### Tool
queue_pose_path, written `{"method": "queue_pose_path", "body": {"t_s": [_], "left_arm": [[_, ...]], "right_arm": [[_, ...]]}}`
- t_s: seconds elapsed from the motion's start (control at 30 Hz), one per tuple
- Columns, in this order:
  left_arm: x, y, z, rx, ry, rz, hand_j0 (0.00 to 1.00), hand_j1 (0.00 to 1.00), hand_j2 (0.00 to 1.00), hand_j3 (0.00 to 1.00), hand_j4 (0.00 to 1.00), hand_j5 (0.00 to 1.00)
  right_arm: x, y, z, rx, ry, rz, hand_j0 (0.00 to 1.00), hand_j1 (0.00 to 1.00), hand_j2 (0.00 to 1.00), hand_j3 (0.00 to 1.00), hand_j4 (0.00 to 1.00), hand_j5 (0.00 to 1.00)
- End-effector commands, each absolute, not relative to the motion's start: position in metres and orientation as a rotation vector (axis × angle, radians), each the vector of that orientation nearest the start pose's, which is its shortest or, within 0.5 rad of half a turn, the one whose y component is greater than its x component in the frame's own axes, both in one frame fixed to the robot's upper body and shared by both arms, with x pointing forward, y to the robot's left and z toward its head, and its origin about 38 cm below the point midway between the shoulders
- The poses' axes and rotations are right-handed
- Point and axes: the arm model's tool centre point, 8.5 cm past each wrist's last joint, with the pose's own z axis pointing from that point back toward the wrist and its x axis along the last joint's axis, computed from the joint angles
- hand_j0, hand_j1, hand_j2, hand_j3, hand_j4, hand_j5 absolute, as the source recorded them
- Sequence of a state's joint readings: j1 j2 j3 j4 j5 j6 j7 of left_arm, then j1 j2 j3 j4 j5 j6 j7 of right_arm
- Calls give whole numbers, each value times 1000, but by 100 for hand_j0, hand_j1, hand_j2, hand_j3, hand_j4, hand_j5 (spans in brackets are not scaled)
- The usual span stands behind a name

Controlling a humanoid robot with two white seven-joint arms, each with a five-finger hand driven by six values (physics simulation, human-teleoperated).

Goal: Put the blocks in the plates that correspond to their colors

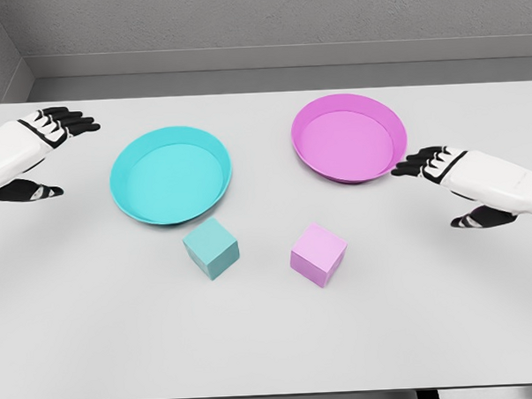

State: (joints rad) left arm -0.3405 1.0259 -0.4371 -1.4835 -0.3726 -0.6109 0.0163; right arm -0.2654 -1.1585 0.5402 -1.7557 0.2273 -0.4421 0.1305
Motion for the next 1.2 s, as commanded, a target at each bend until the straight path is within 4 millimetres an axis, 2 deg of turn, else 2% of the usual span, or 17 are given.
{"method": "queue_pose_path", "body": {"t_s": [0.0,0.13,0.17,0.23,0.3,0.4,0.47,0.53,0.57,0.63,0.77,0.87,0.9,1.0,1.07,1.17], "left_arm": [[390,391,227,652,-1713,-1693,100,100,100,100,100,100],[389,389,225,642,-1710,-1699,100,100,100,100,100,100],[387,381,221,616,-1712,-1722,100,100,100,100,100,100],[377,357,217,576,-1730,-1825,100,100,100,100,100,100],[365,336,216,534,-1743,-1928,100,100,100,100,100,100],[352,319,210,468,-1748,-1999,100,100,100,100,100,100],[343,304,205,422,-1765,-2038,100,100,100,100,100,100],[343,302,205,423,-1769,-2049,100,100,100,100,100,100],[343,300,206,430,-1773,-2060,100,100,100,100,100,100],[340,295,204,411,-1721,-2123,100,100,100,100,100,100],[342,285,207,397,-1725,-2160,100,100,100,100,100,100],[345,245,194,276,-1706,-2276,100,100,100,100,100,100],[346,239,194,266,-1718,-2283,100,100,100,100,100,100],[347,237,195,278,-1715,-2299,100,100,100,100,100,100],[347,238,191,272,-1650,-2347,100,100,100,100,100,100],[349,236,195,283,-1660,-2350,100,100,100,100,100,100]], "right_arm": [[348,-349,214,-412,-1540,1814,100,100,100,100,100,100],[352,-343,216,-414,-1567,1795,100,100,100,100,100,100],[354,-338,215,-402,-1575,1796,100,100,100,100,100,100],[361,-317,214,-364,-1605,1824,100,100,100,100,100,100],[363,-302,204,-322,-1597,1841,100,100,100,100,100,100],[366,-284,202,-275,-1594,1892,100,100,100,100,100,100],[370,-264,200,-220,-1568,1956,100,100,100,100,100,100],[370,-240,188,-155,-1524,2006,100,100,100,100,100,100],[369,-234,184,-131,-1516,2019,100,100,100,100,100,100],[366,-232,178,-116,-1501,2027,100,100,100,100,100,100],[363,-217,173,-61,-1479,2079,100,100,100,100,100,100],[363,-216,173,-54,-1483,2084,100,100,100,100,100,100],[362,-216,173,-51,-1484,2086,100,100,100,100,100,100],[360,-215,169,-36,-1477,2092,100,100,100,100,100,100],[360,-212,169,-30,-1481,2093,100,100,100,100,100,100],[358,-206,166,-7,-1476,2107,100,100,100,100,100,100]]}}
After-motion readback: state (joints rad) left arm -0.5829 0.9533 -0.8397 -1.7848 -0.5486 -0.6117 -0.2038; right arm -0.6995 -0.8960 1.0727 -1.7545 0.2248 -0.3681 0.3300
